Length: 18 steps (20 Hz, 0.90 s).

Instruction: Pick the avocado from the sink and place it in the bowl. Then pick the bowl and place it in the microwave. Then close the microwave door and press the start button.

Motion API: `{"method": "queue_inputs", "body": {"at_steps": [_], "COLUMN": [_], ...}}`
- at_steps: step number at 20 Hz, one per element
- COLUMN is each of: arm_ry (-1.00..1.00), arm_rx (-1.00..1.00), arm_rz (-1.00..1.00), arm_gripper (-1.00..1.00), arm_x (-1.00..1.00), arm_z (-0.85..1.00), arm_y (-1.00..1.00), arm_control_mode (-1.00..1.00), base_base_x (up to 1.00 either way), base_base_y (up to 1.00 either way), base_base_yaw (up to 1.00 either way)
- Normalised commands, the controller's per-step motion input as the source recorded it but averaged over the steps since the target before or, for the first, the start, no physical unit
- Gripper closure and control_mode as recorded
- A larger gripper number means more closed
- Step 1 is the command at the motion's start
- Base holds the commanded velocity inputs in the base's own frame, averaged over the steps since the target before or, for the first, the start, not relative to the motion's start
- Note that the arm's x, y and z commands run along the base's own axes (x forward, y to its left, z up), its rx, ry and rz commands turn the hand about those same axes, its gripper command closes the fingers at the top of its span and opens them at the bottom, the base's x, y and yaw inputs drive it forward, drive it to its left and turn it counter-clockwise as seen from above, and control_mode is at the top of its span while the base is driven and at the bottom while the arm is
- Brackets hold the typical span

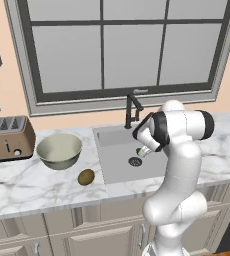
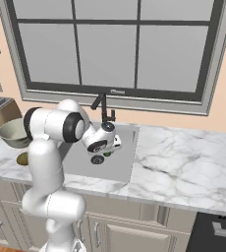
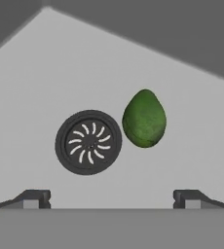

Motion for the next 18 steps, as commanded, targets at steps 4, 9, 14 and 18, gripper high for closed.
{"method": "queue_inputs", "body": {"at_steps": [4,9,14,18], "arm_ry": [0.00,0.00,0.00,0.00], "arm_rx": [0.00,0.00,0.00,0.00], "arm_rz": [-0.02,-0.03,-0.03,-0.02], "arm_gripper": [-1.00,-1.00,-1.00,-1.00], "arm_x": [0.19,0.26,0.27,0.26], "arm_z": [-0.24,-0.13,-0.14,-0.17], "arm_y": [0.00,0.00,0.00,0.00], "arm_control_mode": [-1.00,-1.00,-1.00,-1.00], "base_base_x": [0.00,0.00,0.00,0.00], "base_base_y": [0.00,0.00,0.00,0.00], "base_base_yaw": [0.00,0.00,0.00,0.00]}}
